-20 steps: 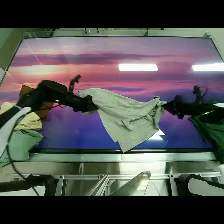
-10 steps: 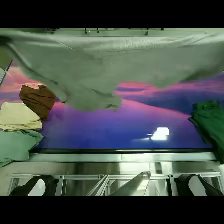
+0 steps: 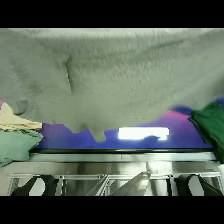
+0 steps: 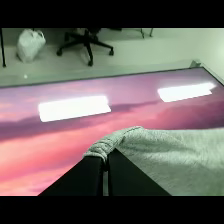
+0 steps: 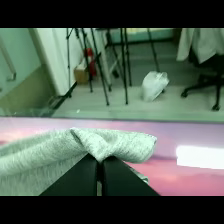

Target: Fold the shirts.

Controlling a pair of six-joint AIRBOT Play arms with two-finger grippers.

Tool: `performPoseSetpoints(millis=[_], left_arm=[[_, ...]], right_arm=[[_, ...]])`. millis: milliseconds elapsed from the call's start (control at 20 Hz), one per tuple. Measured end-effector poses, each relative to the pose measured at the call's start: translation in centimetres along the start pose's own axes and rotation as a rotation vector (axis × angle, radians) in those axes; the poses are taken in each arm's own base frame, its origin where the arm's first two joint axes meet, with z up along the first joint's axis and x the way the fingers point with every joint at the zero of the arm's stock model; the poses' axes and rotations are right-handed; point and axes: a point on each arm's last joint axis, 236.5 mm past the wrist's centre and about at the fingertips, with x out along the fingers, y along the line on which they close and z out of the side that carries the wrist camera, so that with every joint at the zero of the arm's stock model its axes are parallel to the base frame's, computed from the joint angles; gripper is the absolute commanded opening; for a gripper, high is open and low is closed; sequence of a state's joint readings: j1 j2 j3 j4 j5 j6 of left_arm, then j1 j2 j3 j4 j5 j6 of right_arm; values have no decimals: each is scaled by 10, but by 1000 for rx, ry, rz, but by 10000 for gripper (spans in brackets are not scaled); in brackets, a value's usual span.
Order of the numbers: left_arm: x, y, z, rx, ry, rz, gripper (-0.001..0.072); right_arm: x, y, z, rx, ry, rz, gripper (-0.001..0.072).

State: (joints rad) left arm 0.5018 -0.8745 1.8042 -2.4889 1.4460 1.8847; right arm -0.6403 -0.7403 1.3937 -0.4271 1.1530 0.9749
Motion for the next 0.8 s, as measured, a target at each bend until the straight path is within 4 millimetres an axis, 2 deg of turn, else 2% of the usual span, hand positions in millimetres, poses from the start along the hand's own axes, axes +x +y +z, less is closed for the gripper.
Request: performPoseSetpoints(millis=[100, 200, 300, 400, 500, 550, 600, 650, 700, 750, 800], left_arm=[[38, 32, -23, -78, 97, -42, 26], [88, 63, -62, -156, 223, -106, 25], [148, 87, -112, -232, 354, -183, 23], [210, 104, -174, -308, 499, -251, 21], [264, 112, -234, -366, 628, -313, 4], [288, 115, -263, -388, 685, -339, 5], [308, 117, -288, -402, 732, -361, 42], [323, 117, -303, -408, 758, -377, 301], [338, 120, -315, -411, 772, -386, 563], [348, 122, -321, -419, 779, -388, 713], [355, 125, -322, -431, 778, -382, 716]], right_arm=[[31, -22, -35, 89, 103, 43, 16], [68, -50, -88, 189, 238, 68, 16], [107, -84, -157, 286, 387, 53, 16], [138, -117, -230, 377, 528, 21, 16], [158, -143, -298, 470, 641, -9, 16], [165, -152, -325, 509, 679, -22, 16], [170, -160, -349, 541, 709, -38, 36], [174, -168, -366, 562, 725, -56, 323], [177, -176, -376, 573, 731, -74, 552], [178, -183, -381, 574, 728, -90, 561], [178, -191, -381, 571, 727, -98, 556]])
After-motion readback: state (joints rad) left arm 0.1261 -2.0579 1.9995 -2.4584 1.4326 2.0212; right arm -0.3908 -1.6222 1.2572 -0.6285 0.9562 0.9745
